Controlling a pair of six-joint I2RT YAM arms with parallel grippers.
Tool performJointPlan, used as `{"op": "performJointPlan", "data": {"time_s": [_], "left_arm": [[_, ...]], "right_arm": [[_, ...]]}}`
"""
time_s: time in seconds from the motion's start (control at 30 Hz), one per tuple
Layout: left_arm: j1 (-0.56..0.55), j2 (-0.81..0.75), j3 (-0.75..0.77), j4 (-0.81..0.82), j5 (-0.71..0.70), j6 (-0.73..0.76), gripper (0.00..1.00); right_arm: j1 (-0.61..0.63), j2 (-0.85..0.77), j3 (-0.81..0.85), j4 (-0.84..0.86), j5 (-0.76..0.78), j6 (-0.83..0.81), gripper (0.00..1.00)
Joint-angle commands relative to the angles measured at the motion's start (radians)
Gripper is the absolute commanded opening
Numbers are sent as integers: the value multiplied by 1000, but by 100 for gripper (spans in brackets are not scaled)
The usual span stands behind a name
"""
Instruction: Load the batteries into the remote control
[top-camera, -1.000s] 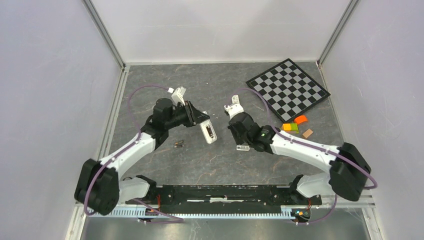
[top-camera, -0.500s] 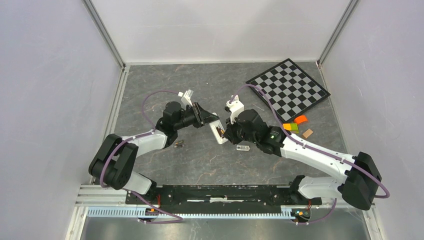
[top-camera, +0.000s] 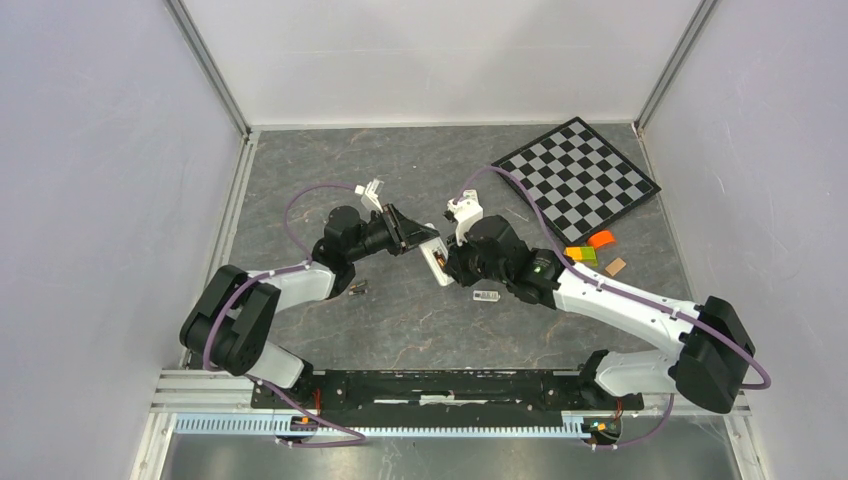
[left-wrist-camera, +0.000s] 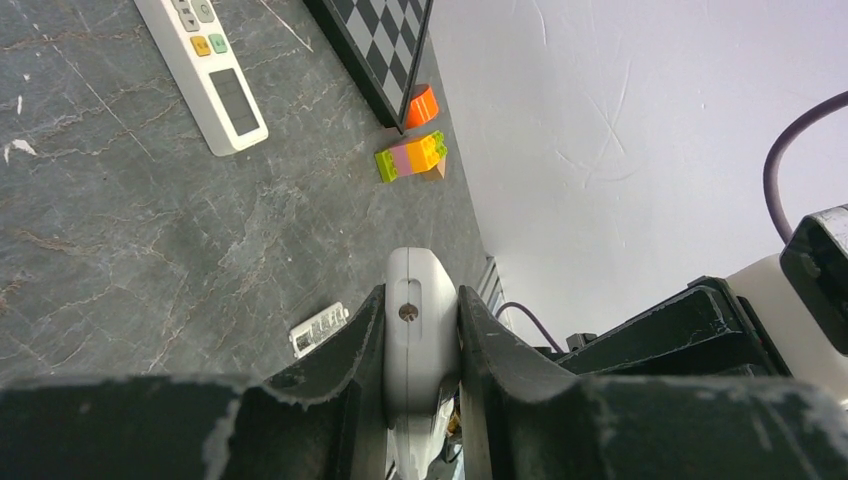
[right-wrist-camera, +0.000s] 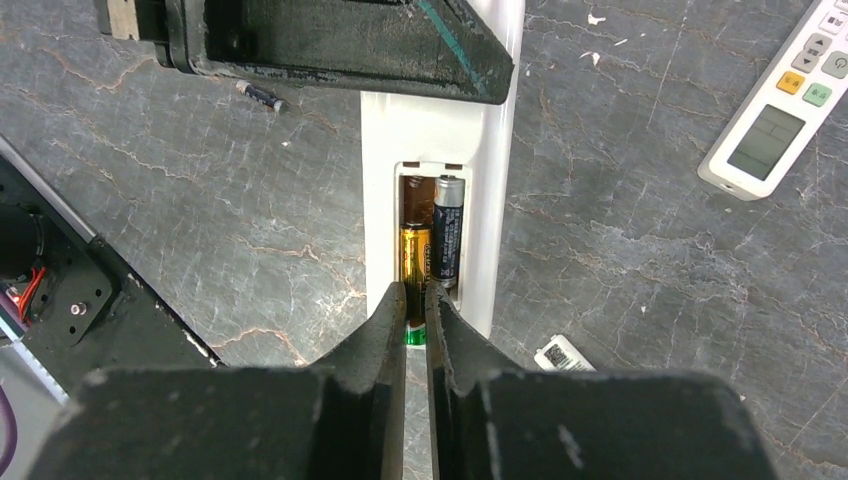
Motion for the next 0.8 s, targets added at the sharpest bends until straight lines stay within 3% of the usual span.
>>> {"op": "performJointPlan", "data": {"time_s": [0.0,0.3,0.77], "left_arm": [[-3,8,5,107,42,-81,2],[-3,4,2,115,32,-132,2],[-1,-32,-6,135,4,-286,2]], "right_arm": [[-1,23,44,39,22,0,13],[-1,24,63,21,44,10,27],[-23,-182,-17,157,56,128,65]]}}
